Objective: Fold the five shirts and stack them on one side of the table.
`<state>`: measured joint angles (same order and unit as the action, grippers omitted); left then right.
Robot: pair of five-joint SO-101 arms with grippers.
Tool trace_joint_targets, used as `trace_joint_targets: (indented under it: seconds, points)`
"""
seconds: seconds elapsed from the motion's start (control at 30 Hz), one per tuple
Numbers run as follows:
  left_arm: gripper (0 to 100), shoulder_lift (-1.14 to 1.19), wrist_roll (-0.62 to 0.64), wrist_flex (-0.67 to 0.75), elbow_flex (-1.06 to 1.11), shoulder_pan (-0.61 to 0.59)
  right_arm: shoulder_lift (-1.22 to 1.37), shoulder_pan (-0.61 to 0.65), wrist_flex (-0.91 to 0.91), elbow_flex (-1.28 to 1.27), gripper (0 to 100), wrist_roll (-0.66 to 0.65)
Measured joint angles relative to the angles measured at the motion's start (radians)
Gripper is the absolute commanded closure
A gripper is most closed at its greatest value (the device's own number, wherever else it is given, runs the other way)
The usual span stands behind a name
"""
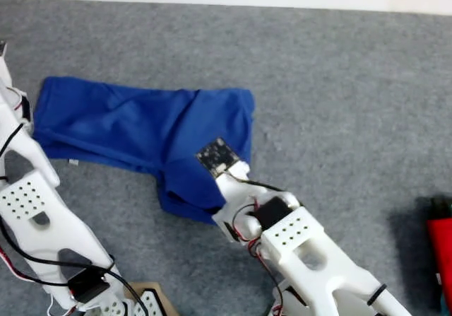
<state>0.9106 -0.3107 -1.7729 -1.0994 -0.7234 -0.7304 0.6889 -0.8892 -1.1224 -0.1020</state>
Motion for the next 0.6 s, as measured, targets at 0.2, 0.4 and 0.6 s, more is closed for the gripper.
trace_joint_targets:
  seconds: [0.2,0.4,0.6]
  points:
    - [100,0.000,0.000,0.000,0.003,-0.014,0.000,0.000,0.003,-0.003,99.2,0.000]
    - [100,0.000,0.002,0.000,0.037,-0.011,0.000,0.000,0.003,-0.005,99.2,0.000]
    - [96,0.000,0.002,0.000,0.041,-0.006,0.000,0.032,0.002,-0.008,96.1,0.000]
